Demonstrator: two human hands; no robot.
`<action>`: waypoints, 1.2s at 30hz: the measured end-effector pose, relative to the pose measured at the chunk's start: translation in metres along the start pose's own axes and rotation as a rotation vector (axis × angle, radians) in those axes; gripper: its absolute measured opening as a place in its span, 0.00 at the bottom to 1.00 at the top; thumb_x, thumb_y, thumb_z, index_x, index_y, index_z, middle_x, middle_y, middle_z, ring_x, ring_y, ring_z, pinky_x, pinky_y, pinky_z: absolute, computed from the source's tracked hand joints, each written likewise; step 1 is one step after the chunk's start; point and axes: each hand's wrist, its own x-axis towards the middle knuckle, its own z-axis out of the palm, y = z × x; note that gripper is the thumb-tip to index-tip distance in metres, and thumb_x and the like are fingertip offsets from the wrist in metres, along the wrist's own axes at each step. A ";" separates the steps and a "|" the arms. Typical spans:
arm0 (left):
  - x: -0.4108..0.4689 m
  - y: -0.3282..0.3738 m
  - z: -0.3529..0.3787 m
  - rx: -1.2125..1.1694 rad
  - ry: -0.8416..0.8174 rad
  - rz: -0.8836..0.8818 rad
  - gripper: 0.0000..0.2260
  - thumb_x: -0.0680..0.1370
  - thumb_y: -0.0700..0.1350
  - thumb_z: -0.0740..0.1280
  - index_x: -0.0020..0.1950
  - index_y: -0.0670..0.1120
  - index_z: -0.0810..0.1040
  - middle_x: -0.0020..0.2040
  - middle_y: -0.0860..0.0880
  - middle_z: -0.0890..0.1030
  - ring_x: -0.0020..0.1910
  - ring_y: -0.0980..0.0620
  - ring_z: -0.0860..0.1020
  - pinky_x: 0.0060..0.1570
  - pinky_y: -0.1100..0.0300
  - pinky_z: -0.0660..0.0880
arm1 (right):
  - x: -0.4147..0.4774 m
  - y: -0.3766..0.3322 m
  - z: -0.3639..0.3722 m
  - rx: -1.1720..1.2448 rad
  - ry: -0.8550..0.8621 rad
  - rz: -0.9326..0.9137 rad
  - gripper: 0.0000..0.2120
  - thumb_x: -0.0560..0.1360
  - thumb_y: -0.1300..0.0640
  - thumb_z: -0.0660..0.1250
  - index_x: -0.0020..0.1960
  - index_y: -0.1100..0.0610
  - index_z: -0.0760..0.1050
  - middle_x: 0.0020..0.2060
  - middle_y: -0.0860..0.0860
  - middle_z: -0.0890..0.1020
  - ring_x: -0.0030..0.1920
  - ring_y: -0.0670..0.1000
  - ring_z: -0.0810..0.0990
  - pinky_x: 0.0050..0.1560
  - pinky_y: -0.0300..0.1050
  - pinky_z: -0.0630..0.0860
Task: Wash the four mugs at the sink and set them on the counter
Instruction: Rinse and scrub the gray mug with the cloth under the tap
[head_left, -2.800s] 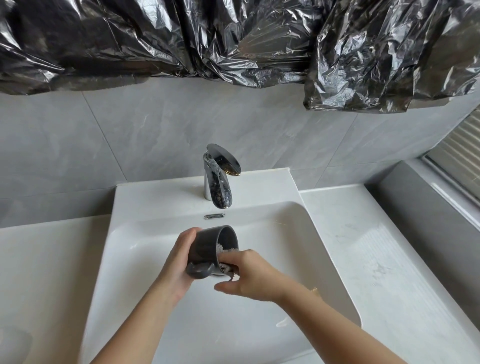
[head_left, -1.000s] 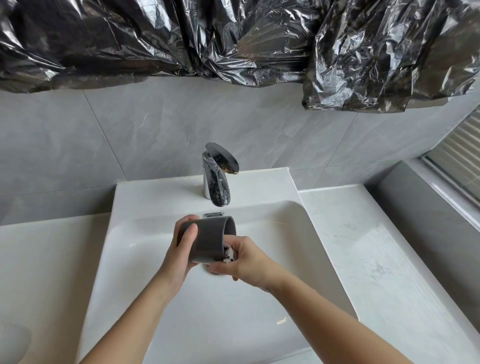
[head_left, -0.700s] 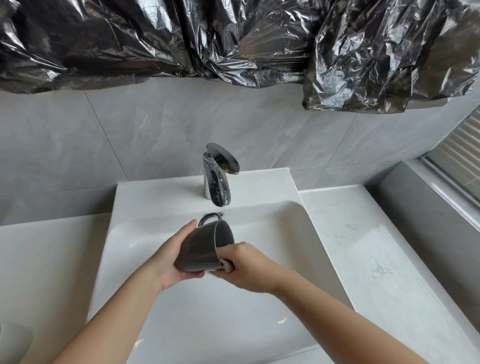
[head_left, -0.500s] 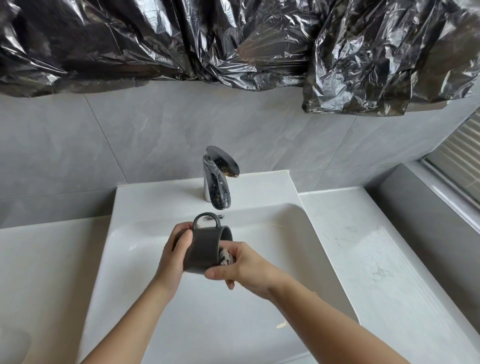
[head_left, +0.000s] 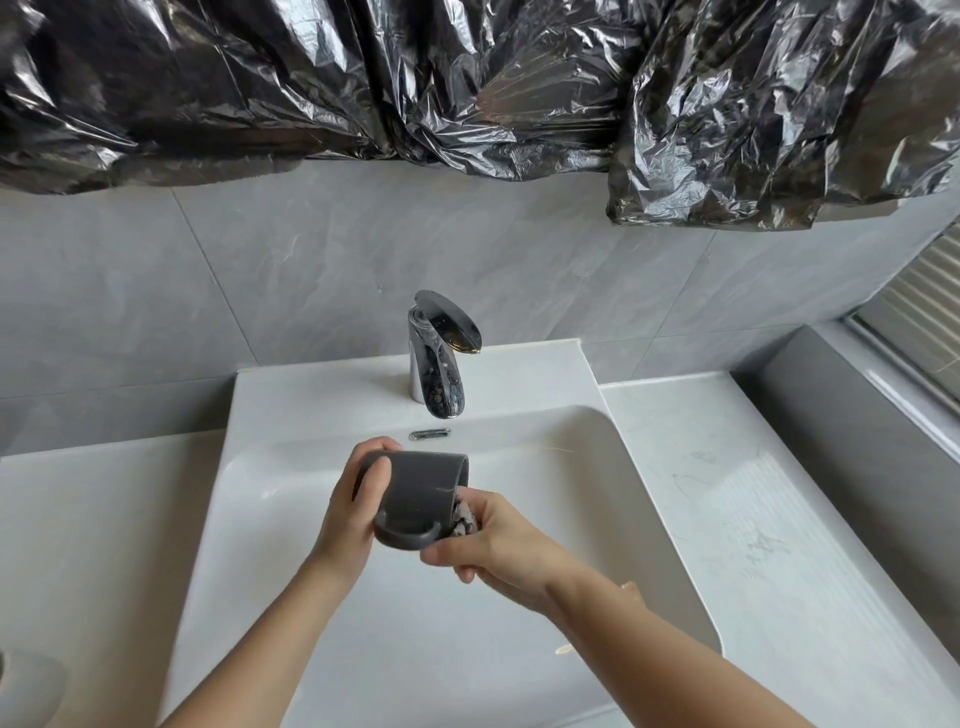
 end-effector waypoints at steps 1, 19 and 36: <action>-0.001 -0.003 -0.002 0.026 -0.007 0.060 0.25 0.67 0.63 0.62 0.54 0.46 0.72 0.48 0.49 0.77 0.44 0.56 0.77 0.39 0.64 0.75 | 0.000 0.000 0.001 0.015 0.017 0.000 0.16 0.67 0.68 0.68 0.54 0.60 0.78 0.39 0.51 0.78 0.35 0.43 0.74 0.29 0.34 0.68; -0.010 0.001 0.000 0.192 -0.051 0.084 0.18 0.67 0.64 0.60 0.56 0.64 0.68 0.47 0.55 0.78 0.34 0.52 0.75 0.25 0.58 0.69 | -0.002 -0.008 -0.005 -0.210 0.023 -0.086 0.16 0.73 0.72 0.65 0.54 0.55 0.80 0.40 0.44 0.83 0.37 0.44 0.74 0.28 0.36 0.67; -0.011 -0.004 0.003 0.227 0.050 0.184 0.19 0.68 0.62 0.62 0.55 0.56 0.71 0.50 0.63 0.77 0.48 0.61 0.76 0.44 0.69 0.73 | 0.000 -0.007 -0.003 -0.087 0.091 -0.038 0.13 0.70 0.65 0.69 0.53 0.54 0.81 0.41 0.52 0.82 0.40 0.48 0.78 0.28 0.34 0.72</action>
